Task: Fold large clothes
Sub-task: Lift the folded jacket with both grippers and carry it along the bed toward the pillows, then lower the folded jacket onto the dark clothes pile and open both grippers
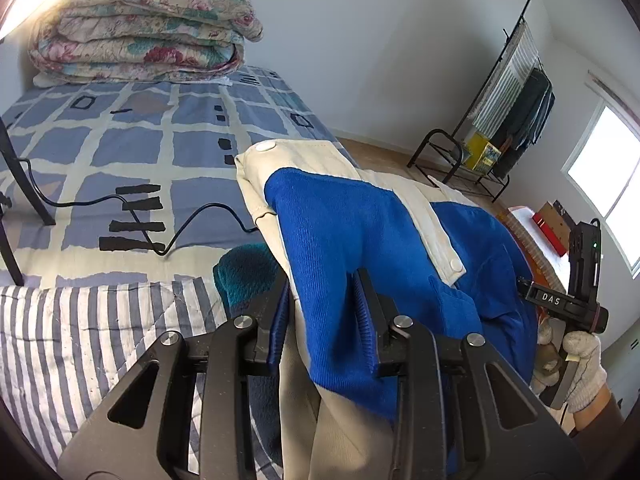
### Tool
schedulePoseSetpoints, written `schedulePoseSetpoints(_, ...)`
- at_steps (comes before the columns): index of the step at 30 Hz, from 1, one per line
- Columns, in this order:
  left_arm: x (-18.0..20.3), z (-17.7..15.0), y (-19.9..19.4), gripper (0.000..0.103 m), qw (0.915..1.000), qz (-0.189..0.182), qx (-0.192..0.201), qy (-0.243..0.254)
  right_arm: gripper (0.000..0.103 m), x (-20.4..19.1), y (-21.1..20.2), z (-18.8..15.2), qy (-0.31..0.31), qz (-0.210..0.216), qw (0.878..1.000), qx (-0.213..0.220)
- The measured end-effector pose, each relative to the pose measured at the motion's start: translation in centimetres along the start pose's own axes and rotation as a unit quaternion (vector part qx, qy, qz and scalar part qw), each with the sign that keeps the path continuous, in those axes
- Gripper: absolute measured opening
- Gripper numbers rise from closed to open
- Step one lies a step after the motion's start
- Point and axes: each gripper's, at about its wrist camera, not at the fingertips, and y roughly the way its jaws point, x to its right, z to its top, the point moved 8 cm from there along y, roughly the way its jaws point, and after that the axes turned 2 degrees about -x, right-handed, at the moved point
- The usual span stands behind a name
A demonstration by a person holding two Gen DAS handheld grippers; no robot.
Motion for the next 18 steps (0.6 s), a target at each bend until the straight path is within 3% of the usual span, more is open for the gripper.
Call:
schedulePoseSetpoints(3, 0.1, -0.1, -0.2, 0.032, 1.0000, 0.005, -0.003, 0.000, 0.053, -0.1, -0.2, 0.0, 0.003, -0.007, 1.000, 0.005)
schedulePoseSetpoints(6, 0.0, -0.2, -0.5, 0.039, 1.0000, 0.004, -0.005, -0.007, 0.059, -0.3, -0.6, 0.2, 0.003, -0.017, 1.000, 0.010)
schedulePoseSetpoints(8, -0.2, -0.3, -0.8, 0.056, 0.9999, 0.002, -0.005, -0.012, 0.063, -0.5, -0.9, 0.3, 0.002, -0.023, 1.000, 0.013)
schedulePoseSetpoints(9, -0.2, -0.4, -1.1, 0.058, 0.9999, 0.003, -0.002, -0.012, 0.063, -0.6, -1.2, 0.4, 0.003, -0.023, 1.000, 0.015)
schedulePoseSetpoints(18, 1.3, -0.7, -4.8, 0.059, 0.9998, 0.008, 0.016, 0.008, 0.070, -1.3, -4.7, 0.2, 0.010, -0.033, 0.998, 0.043)
